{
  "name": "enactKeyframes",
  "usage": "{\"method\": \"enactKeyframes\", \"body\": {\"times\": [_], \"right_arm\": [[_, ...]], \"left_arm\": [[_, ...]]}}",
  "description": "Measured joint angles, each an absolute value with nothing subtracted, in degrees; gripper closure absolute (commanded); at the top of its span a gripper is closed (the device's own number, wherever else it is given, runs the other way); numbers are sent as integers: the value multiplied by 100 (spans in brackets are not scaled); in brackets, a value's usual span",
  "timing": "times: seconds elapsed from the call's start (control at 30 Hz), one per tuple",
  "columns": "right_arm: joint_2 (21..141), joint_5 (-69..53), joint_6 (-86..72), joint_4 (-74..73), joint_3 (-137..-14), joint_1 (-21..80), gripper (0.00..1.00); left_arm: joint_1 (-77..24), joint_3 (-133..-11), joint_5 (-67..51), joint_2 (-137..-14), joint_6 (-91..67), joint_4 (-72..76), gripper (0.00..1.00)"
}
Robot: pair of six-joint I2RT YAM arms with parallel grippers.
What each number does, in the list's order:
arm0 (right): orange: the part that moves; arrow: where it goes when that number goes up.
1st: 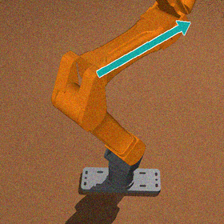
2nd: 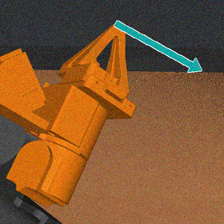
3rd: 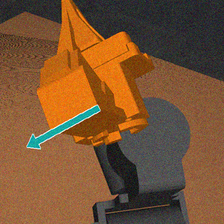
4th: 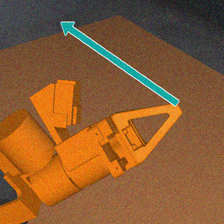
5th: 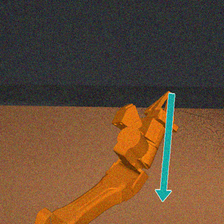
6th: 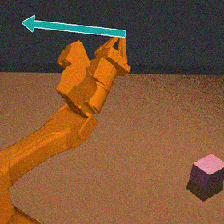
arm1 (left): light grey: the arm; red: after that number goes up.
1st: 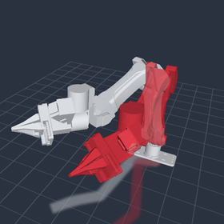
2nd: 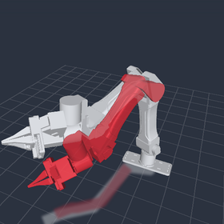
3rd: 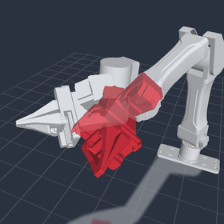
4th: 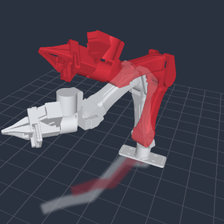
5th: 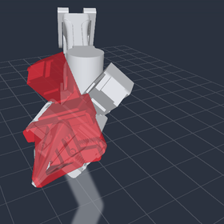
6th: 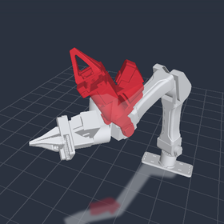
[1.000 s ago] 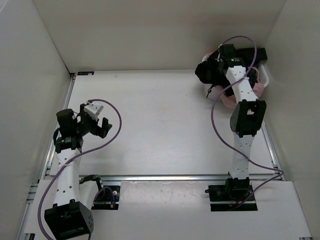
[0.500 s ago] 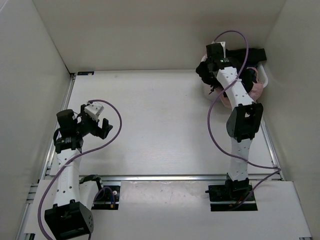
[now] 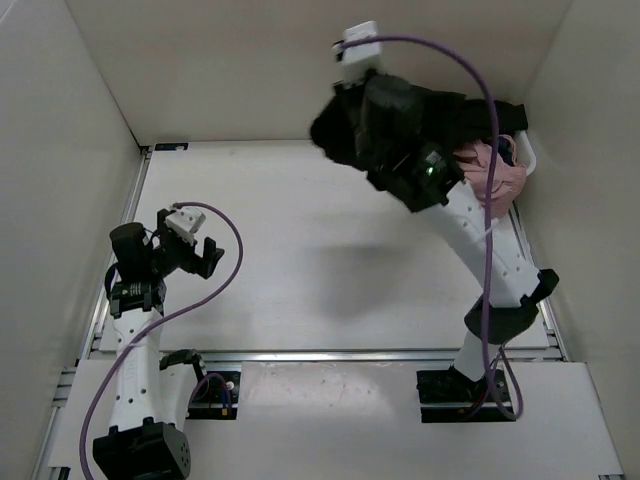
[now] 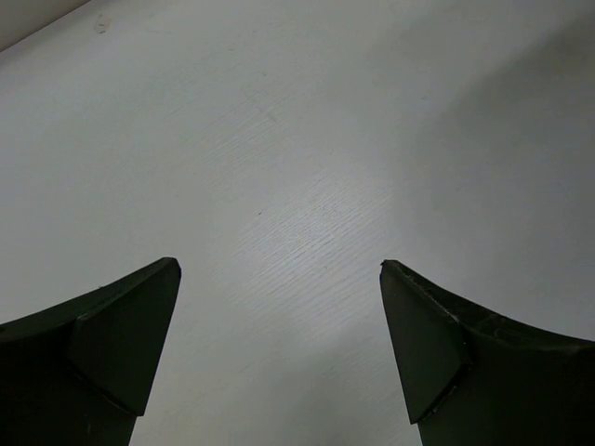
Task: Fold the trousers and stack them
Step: Grab the trousers from the pile
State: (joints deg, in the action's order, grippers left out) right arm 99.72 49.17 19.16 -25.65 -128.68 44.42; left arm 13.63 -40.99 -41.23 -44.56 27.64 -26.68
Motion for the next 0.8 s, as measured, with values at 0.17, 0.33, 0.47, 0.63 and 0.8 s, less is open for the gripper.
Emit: {"method": "enactKeyframes", "body": {"times": [0.17, 0.33, 0.47, 0.63, 0.8], "right_arm": [[9900, 4351, 2733, -1551, -13192, 6567, 100], [9918, 3653, 2270, -1033, -13487, 6982, 100], [9896, 3223, 1439, -838, -13526, 6849, 100], [9896, 2644, 668, -838, -13524, 6792, 100], [9776, 2759, -1240, -1625, -13240, 5546, 100]], "left_arm": [[1358, -4141, -3470, -4359, 2331, -2480, 0], [1358, -4547, -2563, -4342, 1820, -2215, 0], [1358, -5017, -2023, -4303, 1568, -2027, 0], [1358, -5334, -1846, -4265, 1448, -1791, 0], [1352, -5336, -2152, -4324, 1590, -1754, 0]]}}
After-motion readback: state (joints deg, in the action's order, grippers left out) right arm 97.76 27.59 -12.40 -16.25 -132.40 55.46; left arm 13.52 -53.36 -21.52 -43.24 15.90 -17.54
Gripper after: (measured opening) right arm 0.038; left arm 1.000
